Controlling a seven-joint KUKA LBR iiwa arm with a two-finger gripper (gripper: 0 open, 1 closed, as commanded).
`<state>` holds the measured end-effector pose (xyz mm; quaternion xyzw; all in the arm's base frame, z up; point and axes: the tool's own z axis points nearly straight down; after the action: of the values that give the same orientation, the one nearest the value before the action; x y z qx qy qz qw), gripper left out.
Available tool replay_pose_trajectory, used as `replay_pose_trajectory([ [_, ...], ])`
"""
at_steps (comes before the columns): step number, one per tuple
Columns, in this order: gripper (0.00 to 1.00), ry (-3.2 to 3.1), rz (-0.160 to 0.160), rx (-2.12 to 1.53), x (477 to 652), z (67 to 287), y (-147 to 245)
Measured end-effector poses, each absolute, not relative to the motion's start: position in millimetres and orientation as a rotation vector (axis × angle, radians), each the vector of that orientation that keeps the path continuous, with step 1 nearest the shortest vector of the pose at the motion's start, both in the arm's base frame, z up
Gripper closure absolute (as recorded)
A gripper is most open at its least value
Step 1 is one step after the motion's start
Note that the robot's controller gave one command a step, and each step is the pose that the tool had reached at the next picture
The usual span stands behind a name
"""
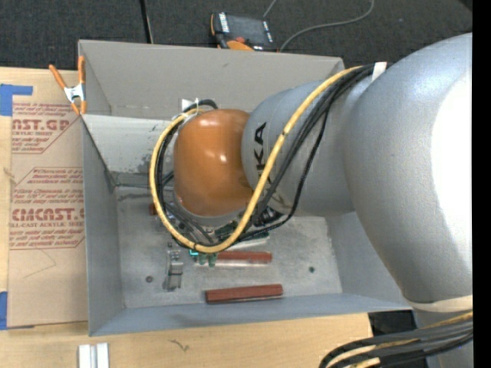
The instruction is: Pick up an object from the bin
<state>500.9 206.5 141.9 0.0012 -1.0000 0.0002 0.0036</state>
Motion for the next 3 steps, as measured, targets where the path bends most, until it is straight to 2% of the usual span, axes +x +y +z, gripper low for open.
replay_pose_trajectory([
  [1, 0.0, -3.139, 0.007, 0.047, 554.4, 66.4, 93.5],
  [2, 0.0, -3.142, 0.001, 0.06, 528.4, 101.1, 75.1],
  [3, 0.0, -3.142, -0.002, -0.015, 516.3, 121.1, 82.3],
])
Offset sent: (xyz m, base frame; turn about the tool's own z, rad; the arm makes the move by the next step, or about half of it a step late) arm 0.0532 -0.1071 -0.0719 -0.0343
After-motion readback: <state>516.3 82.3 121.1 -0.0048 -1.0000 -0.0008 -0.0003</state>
